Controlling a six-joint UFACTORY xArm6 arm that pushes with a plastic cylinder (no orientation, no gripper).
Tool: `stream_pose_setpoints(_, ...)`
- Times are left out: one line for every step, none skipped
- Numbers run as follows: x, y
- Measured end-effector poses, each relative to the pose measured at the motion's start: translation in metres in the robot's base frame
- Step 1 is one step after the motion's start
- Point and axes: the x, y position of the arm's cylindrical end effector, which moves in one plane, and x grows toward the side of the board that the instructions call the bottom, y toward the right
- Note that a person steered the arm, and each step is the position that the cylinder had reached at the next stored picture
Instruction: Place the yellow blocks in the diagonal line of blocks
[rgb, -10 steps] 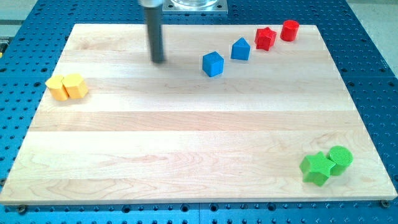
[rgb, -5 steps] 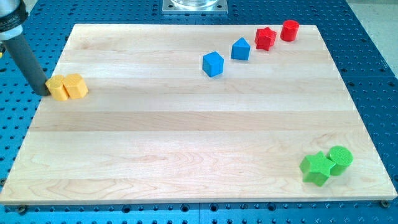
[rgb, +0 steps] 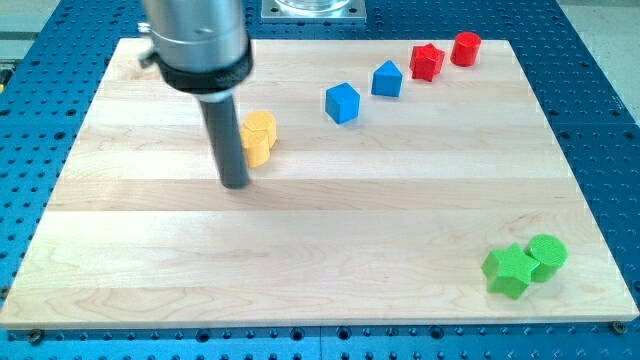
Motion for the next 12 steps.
stream_pose_setpoints(-0.003, -0.014)
stream_pose_setpoints(0.012, -0.107)
stream_pose_setpoints(-0.035, -0.083)
stream_pose_setpoints(-0.053, -0.061)
stream_pose_setpoints(-0.054, -0.018)
stream_pose_setpoints(-0.054, -0.029)
stream_pose_setpoints(-0.056, -0.037)
stream_pose_setpoints(-0.068, -0.017)
stream_pose_setpoints(-0.071, 0.004)
stream_pose_setpoints(-0.069, 0.03)
stream_pose_setpoints(-0.05, 0.004)
stream_pose_setpoints(-0.033, 0.053)
